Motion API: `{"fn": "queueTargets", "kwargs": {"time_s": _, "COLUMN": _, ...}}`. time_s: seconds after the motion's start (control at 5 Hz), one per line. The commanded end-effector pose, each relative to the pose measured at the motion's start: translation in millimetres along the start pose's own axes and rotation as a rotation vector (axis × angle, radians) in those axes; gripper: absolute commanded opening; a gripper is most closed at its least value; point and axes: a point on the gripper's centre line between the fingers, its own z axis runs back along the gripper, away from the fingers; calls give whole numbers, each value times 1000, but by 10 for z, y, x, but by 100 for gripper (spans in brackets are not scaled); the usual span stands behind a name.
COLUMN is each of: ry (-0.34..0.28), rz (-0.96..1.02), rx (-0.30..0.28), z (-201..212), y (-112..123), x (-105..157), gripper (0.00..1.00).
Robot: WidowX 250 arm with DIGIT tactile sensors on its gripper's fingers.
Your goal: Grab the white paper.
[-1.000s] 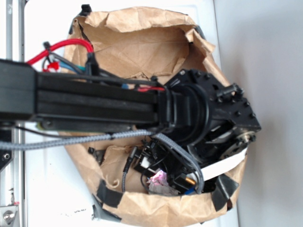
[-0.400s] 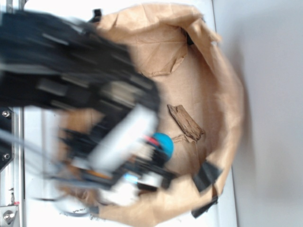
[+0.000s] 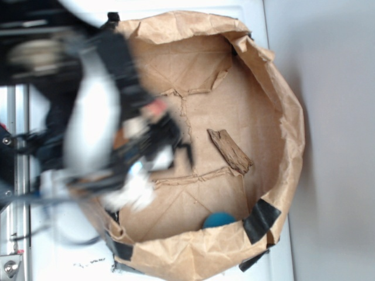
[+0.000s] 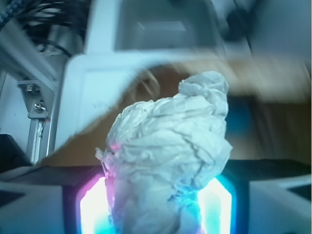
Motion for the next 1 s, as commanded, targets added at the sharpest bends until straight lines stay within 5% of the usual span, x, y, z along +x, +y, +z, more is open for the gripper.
{"fn": "queueTargets", "kwargs": {"time_s": 0.0, "ry": -87, "rz": 474, "rx": 2, "z": 50, "y": 356, "x": 105, "gripper": 0}}
{"fn": "queueTargets", "kwargs": {"time_s": 0.2, "ry": -110, "rz": 699, "rx": 141, "z": 171, "y": 419, "x": 81, "gripper": 0}}
{"fn": "queueTargets", "kwargs": {"time_s": 0.4, "ry": -158, "rz": 874, "rx": 188, "z": 338, "y": 524, "x": 53, "gripper": 0}}
{"fn": "queueTargets", "kwargs": {"time_s": 0.6, "ry": -89, "rz": 918, "rx": 255, "z": 497, "y": 568, "x": 33, "gripper": 0}}
{"fn": "queueTargets", "kwargs": {"time_s": 0.8, "ry": -93, "rz": 915, "rx": 178, "z": 676, "y": 519, "x": -92, "gripper": 0}}
